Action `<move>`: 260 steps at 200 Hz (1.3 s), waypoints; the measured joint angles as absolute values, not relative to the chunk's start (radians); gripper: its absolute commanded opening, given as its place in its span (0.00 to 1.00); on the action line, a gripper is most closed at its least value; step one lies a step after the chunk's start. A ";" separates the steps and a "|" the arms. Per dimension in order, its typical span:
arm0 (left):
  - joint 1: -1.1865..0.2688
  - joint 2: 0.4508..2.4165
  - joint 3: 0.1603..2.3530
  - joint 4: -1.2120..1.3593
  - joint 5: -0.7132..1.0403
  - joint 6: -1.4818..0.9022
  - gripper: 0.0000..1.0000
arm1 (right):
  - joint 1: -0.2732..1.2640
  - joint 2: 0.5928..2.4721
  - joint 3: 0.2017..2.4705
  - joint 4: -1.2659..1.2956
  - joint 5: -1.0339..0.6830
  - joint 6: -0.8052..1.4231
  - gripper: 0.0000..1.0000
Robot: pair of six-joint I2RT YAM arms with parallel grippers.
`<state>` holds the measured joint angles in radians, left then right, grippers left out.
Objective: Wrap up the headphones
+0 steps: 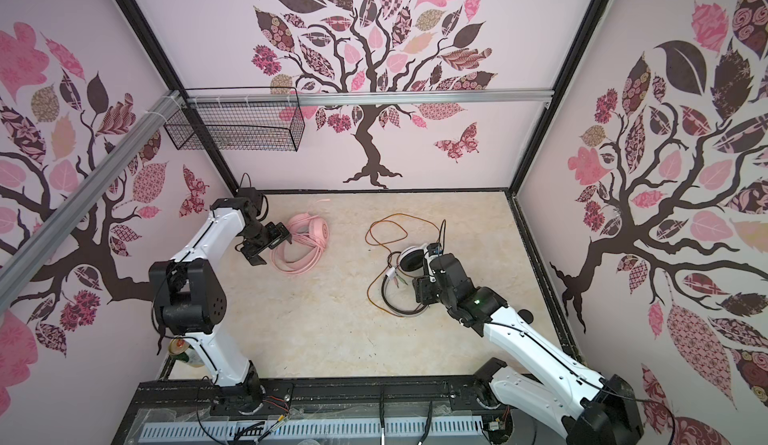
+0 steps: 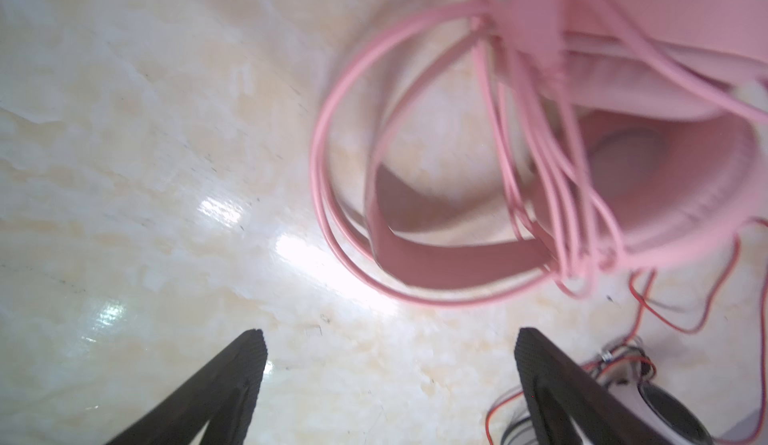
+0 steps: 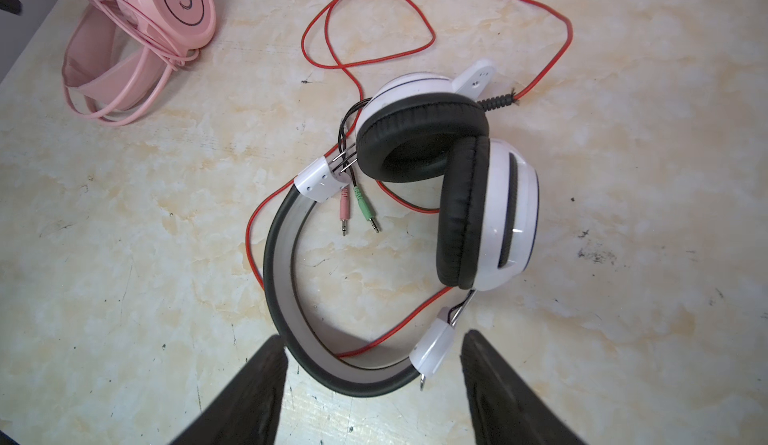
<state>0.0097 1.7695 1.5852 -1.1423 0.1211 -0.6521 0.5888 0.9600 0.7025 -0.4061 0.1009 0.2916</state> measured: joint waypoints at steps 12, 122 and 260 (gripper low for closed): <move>-0.033 1.686 1.584 -1.146 0.116 -0.646 0.97 | 0.589 0.959 0.702 -0.409 0.101 0.292 0.69; -0.165 1.082 1.242 -1.188 -0.004 -0.534 0.97 | 0.579 0.949 0.698 -0.411 0.128 0.357 0.68; -0.350 1.281 1.286 -0.937 0.006 -0.429 0.97 | 0.463 1.368 0.884 -0.419 0.150 0.347 0.73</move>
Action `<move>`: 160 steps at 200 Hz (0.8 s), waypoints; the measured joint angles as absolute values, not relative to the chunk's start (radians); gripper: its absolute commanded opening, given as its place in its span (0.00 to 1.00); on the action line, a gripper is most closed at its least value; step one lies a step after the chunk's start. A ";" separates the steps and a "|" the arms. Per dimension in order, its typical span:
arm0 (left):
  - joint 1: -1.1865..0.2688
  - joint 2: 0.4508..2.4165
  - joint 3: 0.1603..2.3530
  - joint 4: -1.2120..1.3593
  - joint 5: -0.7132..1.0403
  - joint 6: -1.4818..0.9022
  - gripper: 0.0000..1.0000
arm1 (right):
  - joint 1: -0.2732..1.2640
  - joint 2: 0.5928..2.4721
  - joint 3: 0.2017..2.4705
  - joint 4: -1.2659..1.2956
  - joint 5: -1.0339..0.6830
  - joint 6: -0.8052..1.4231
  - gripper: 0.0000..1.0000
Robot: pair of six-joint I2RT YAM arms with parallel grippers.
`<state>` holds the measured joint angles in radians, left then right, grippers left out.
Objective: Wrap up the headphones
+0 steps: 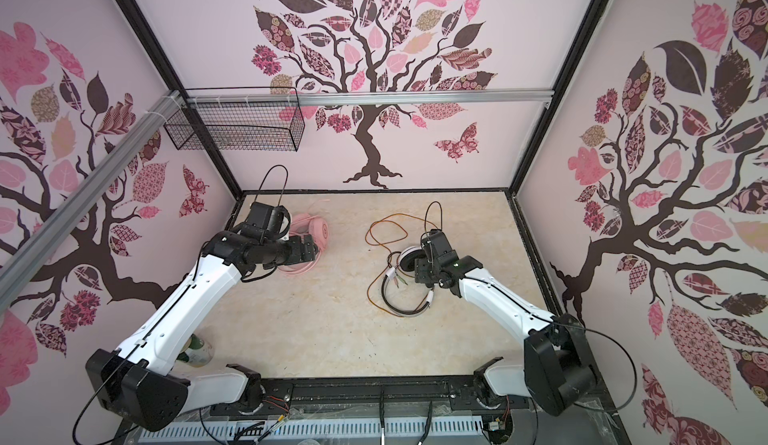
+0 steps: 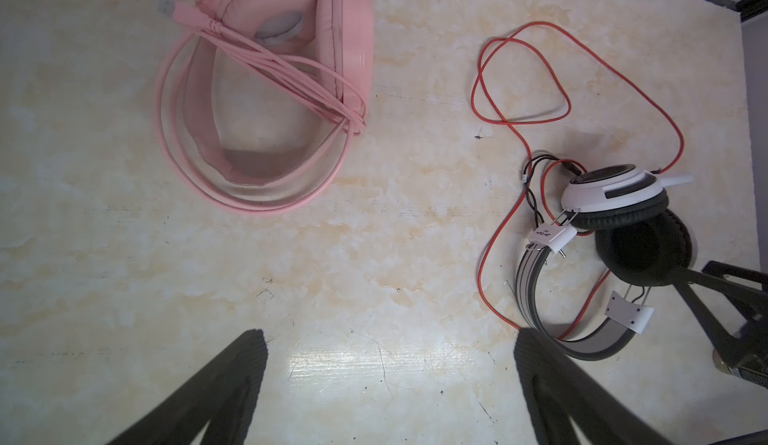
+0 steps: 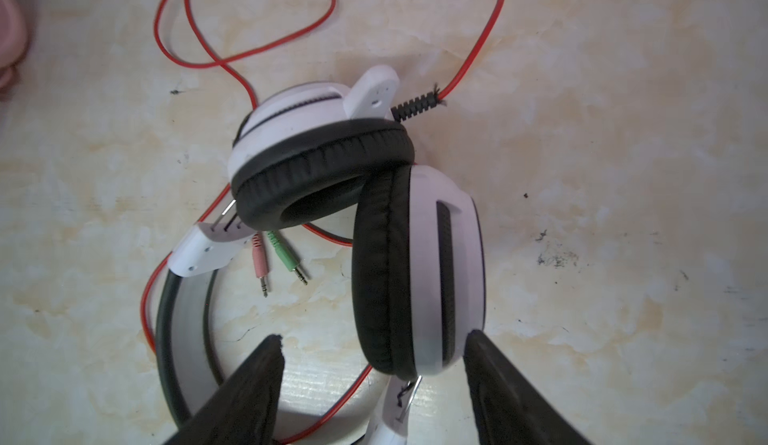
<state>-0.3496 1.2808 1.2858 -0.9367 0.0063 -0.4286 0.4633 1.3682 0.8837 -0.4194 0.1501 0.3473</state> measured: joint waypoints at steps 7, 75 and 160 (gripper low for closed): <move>-0.350 1.270 1.275 -0.924 0.006 -0.426 0.97 | 0.464 1.390 0.884 -0.419 0.163 0.340 0.76; -0.447 1.267 1.258 -0.910 -0.057 -0.391 0.97 | 0.460 1.511 0.888 -0.366 0.242 0.334 0.78; -0.734 1.362 1.277 -0.928 -0.205 -0.385 0.83 | 0.456 1.486 0.851 -0.309 0.226 0.395 0.64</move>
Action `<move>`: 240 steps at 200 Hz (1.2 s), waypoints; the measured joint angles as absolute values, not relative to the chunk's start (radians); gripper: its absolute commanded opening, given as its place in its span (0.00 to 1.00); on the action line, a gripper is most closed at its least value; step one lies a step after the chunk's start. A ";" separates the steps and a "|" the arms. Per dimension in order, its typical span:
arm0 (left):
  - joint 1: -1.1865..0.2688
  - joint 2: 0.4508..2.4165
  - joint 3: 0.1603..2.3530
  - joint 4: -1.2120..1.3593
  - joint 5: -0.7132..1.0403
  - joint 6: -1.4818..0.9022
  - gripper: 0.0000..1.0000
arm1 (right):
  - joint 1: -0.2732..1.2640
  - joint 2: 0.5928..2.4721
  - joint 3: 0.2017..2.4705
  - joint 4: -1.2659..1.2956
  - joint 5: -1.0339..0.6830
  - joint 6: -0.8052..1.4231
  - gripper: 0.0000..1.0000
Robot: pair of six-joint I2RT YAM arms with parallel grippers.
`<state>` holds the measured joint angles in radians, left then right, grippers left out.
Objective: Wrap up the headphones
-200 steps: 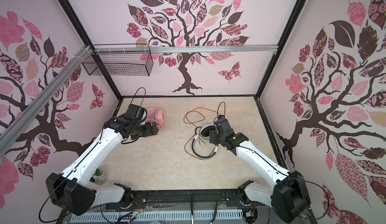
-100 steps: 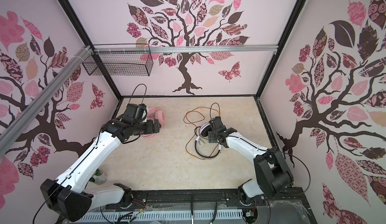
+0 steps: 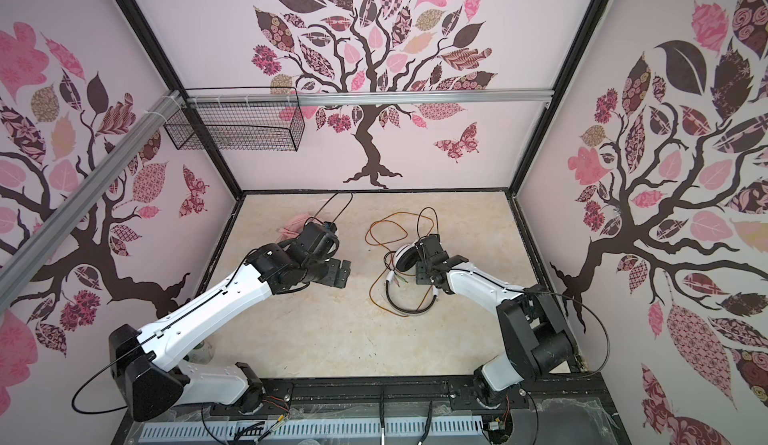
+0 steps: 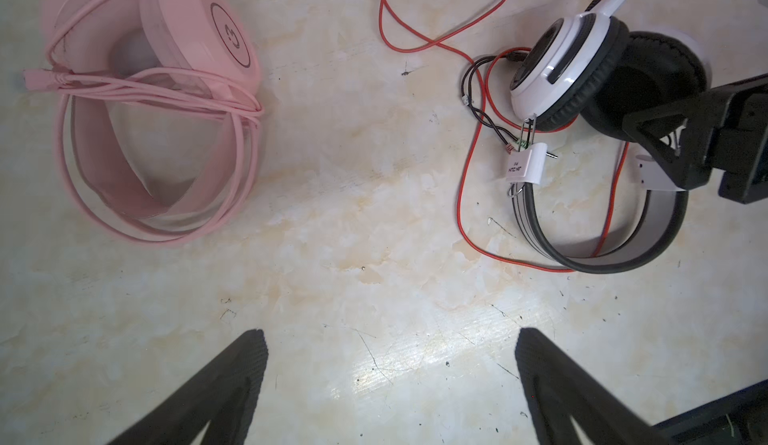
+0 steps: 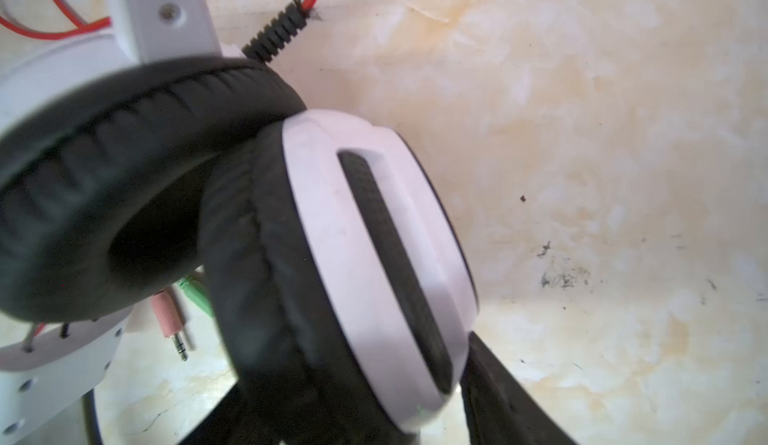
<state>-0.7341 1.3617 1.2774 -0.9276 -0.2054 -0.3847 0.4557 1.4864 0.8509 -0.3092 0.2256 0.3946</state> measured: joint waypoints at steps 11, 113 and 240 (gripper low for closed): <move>-0.733 1.362 1.285 -0.928 -0.210 -0.383 0.80 | 0.456 1.467 0.848 -0.307 0.224 0.413 0.63; -0.733 1.347 1.311 -0.771 -0.228 -0.392 0.81 | 0.455 1.414 0.829 -0.240 0.182 0.501 0.50; -0.734 1.438 1.348 -0.727 -0.201 -0.373 0.80 | 0.455 1.351 0.822 -0.182 0.163 0.519 0.42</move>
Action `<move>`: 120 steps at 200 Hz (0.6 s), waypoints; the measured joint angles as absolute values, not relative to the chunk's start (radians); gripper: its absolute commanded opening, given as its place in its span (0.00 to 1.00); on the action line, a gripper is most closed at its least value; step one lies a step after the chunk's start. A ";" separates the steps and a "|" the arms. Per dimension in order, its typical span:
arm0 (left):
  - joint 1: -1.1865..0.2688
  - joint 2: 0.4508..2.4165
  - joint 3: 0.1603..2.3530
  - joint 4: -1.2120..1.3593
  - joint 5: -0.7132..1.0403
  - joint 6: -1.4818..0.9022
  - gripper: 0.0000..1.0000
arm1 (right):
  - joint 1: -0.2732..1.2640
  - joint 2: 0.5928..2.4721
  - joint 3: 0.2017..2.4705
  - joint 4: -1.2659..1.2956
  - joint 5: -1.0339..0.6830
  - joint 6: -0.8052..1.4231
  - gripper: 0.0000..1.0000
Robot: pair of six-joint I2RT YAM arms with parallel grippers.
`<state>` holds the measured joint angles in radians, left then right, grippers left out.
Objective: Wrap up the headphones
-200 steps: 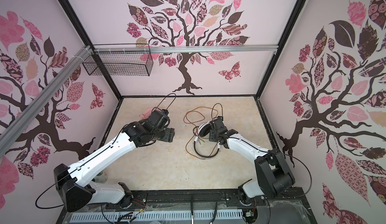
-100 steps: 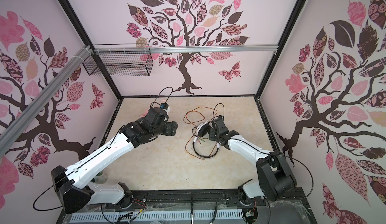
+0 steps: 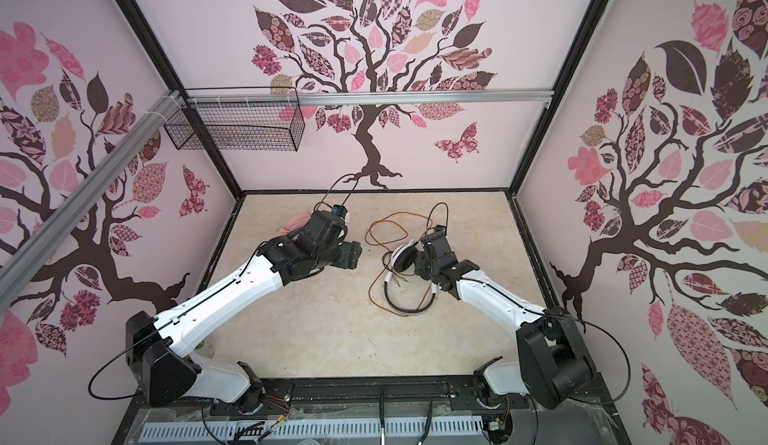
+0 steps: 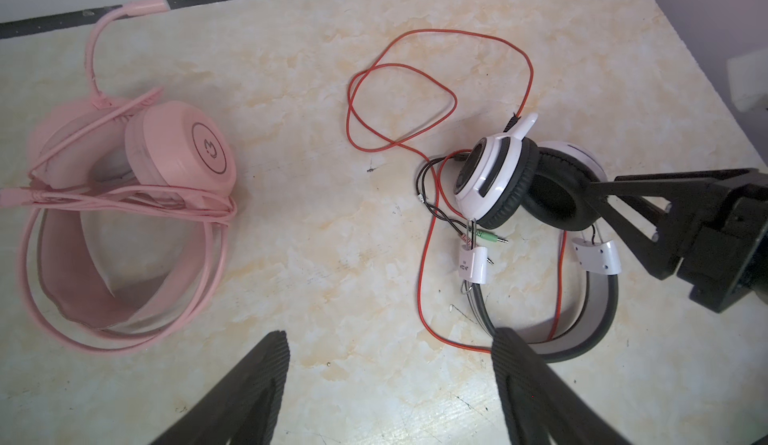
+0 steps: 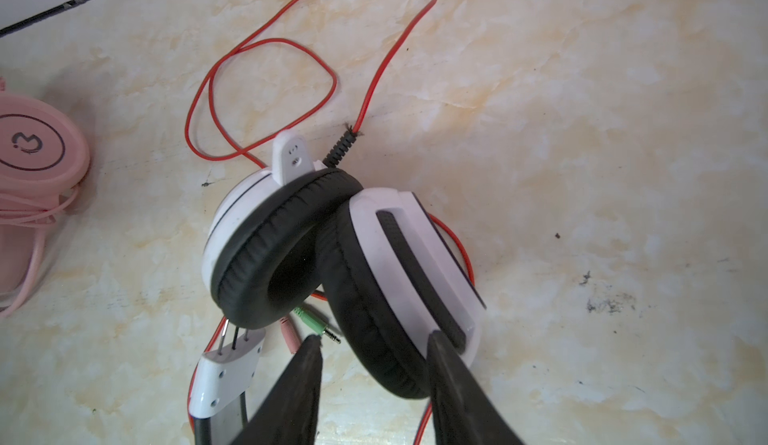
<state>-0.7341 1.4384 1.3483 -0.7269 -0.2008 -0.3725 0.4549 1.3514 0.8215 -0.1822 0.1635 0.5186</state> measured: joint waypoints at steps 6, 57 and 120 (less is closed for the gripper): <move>-0.734 1.431 1.346 -0.727 -0.196 -0.385 0.80 | 0.455 1.346 0.822 -0.181 0.162 0.525 0.41; -0.759 1.397 1.274 -0.738 -0.107 -0.537 0.80 | 0.455 1.283 0.782 -0.179 0.165 0.591 0.35; -0.794 1.397 1.234 -0.760 -0.044 -0.631 0.80 | 0.455 1.261 0.782 -0.204 0.167 0.517 0.78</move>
